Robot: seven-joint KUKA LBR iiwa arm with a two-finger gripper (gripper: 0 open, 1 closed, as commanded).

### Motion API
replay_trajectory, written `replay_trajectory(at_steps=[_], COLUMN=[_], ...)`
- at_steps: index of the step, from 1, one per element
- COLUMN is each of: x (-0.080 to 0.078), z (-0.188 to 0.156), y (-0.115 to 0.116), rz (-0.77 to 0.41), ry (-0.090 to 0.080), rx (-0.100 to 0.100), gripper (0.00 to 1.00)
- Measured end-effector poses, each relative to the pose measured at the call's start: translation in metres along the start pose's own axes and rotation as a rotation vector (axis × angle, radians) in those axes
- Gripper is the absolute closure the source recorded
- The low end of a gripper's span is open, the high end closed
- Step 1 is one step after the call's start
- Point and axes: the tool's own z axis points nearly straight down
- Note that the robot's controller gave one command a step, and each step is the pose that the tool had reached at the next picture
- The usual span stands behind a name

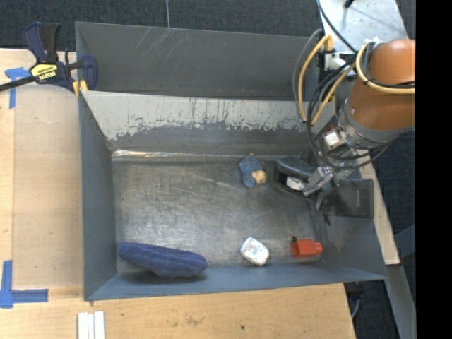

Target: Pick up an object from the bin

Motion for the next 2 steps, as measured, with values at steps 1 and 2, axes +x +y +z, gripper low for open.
replay_trajectory(at_steps=[1, 2], x=[-0.0005, -0.0005], z=[-0.0100, -0.0098], y=[0.0012, 0.0032], rz=[0.004, 0.008], ry=[0.001, 0.000], rx=[0.002, -0.003], gripper=[1.00, 1.00])
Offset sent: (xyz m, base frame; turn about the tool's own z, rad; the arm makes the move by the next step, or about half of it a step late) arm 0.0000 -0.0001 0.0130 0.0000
